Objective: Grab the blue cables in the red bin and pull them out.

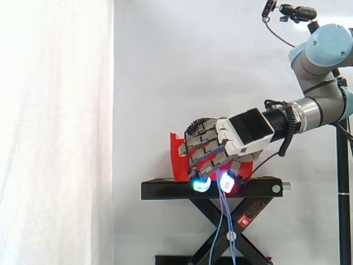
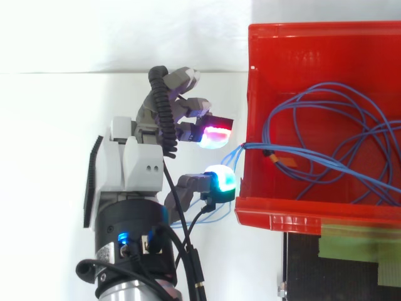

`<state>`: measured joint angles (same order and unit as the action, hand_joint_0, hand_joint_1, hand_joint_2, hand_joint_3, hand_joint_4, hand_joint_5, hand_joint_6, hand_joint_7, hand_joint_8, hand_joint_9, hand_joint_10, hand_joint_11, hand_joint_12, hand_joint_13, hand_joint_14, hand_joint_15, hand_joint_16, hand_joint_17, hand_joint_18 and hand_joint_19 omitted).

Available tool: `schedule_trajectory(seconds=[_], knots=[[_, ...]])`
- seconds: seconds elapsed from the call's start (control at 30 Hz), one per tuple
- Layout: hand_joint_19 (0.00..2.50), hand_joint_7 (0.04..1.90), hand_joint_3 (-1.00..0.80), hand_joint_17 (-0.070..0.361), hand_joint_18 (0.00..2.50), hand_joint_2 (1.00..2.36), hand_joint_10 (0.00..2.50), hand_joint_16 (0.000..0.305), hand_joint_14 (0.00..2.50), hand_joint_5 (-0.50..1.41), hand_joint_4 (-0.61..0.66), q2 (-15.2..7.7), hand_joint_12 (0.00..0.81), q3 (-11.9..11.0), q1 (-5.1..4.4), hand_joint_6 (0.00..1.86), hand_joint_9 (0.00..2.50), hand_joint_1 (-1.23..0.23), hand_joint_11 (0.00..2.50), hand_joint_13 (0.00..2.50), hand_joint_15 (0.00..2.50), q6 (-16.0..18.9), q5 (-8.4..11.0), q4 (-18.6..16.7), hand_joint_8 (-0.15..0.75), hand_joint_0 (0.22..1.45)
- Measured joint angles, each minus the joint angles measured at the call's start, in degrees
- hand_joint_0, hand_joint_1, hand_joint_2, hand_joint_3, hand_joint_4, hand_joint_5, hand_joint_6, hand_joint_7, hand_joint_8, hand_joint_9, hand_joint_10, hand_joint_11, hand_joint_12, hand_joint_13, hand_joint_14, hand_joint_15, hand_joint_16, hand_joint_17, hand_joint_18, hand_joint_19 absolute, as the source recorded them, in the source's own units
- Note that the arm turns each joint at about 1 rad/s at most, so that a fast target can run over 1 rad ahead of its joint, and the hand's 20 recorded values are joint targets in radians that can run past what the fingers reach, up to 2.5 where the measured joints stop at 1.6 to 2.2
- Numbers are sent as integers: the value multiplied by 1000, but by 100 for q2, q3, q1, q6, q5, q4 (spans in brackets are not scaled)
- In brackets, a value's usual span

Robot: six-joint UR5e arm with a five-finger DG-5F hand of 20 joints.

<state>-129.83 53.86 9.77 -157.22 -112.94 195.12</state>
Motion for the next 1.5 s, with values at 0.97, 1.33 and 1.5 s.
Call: schedule_trajectory(seconds=[0.97, 1.33, 1.5], knots=[[435, 509, -1000, 107, 472, 1000, 18, 47, 14, 725, 142, 3, 349, 28, 32, 14, 764, -986, 586, 551, 348, -138, -38, 237, 244, 814], [427, 665, -1000, 105, 479, 1000, 21, 47, 13, 805, 137, 8, 347, 23, 44, 13, 782, -987, 600, 559, 337, -149, -44, 291, 246, 822], [435, 769, -1000, 105, 484, 1000, 22, 47, 14, 850, 112, 43, 346, 21, 50, 7, 790, -991, 603, 564, 345, -152, -44, 285, 248, 832]])
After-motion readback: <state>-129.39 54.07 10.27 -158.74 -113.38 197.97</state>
